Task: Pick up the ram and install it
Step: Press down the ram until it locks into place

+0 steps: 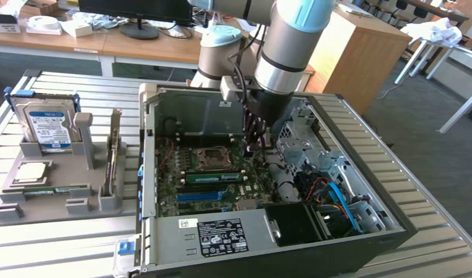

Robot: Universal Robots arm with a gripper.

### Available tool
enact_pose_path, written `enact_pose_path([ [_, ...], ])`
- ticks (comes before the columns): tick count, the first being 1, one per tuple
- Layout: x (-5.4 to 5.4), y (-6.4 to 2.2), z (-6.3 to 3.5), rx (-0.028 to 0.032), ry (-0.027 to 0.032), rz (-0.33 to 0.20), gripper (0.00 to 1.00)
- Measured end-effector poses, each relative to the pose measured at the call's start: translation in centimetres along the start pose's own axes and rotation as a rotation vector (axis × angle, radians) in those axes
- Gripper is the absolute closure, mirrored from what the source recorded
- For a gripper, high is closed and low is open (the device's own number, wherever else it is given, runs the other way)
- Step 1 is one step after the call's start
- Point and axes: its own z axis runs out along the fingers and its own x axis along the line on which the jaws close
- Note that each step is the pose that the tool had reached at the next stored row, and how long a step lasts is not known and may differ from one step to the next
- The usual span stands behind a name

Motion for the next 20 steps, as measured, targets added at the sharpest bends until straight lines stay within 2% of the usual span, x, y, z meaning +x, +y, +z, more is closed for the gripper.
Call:
enact_pose_path([
  [20, 0.03, -0.02, 1.01, 0.0001, 0.0, 0.0, 0.9],
])
